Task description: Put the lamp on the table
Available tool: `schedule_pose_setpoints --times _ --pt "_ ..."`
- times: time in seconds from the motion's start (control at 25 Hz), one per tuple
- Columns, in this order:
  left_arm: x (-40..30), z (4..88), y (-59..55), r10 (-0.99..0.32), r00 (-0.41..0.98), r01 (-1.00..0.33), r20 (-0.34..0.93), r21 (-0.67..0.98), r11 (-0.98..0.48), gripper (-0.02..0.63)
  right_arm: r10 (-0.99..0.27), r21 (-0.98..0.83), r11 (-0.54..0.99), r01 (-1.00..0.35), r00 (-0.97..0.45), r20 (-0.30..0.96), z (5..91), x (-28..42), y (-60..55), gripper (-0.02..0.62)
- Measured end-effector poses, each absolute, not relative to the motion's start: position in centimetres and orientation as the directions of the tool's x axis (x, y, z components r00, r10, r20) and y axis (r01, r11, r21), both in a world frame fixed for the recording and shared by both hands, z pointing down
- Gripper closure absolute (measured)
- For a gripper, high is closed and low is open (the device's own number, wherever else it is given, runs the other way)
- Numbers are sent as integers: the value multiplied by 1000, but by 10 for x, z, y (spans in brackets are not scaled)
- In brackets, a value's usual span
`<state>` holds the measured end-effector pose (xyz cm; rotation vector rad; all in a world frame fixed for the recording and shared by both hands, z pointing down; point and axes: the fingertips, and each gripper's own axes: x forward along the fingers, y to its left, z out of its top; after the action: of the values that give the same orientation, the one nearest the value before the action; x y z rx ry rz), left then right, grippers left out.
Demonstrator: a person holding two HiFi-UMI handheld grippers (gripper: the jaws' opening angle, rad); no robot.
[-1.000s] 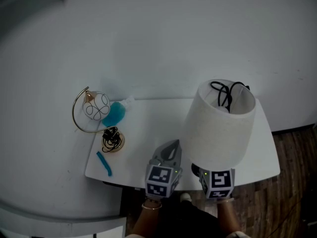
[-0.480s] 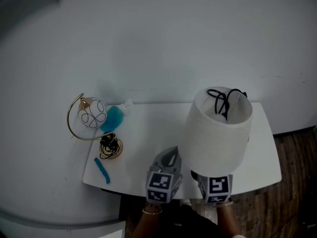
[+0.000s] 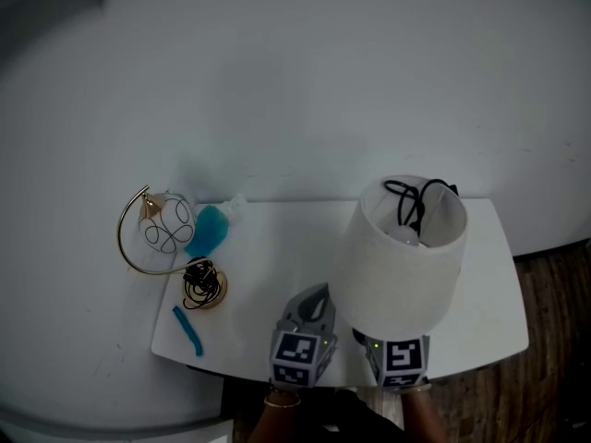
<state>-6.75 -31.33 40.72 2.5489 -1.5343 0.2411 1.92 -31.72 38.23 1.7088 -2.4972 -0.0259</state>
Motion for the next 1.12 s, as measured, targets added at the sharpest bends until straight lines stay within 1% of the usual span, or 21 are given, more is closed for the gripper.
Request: schedule_pose_setpoints --times 0.2,0.36,0.56,0.76,0.96,1.12 --pt "-77 417 -321 -863 451 -891 228 57 -451 600 -926 91 374 -923 -365 95 394 15 -329 531" --pt "-81 423 -322 -867 439 -897 238 58 -438 600 -922 102 378 -920 -364 128 399 17 -332 531" --pt "-83 422 -321 -871 429 -902 238 65 -427 600 -922 91 377 -922 -365 129 405 17 -334 531" --pt "-82 426 -320 -877 415 -909 241 69 -411 600 -924 56 378 -924 -372 89 405 18 -336 531" --pt "-82 429 -316 -882 411 -911 231 66 -408 600 -919 48 388 -921 -382 101 420 17 -331 531" --pt "-81 432 -315 -885 409 -912 224 62 -406 600 -917 49 395 -917 -391 79 422 16 -332 531"
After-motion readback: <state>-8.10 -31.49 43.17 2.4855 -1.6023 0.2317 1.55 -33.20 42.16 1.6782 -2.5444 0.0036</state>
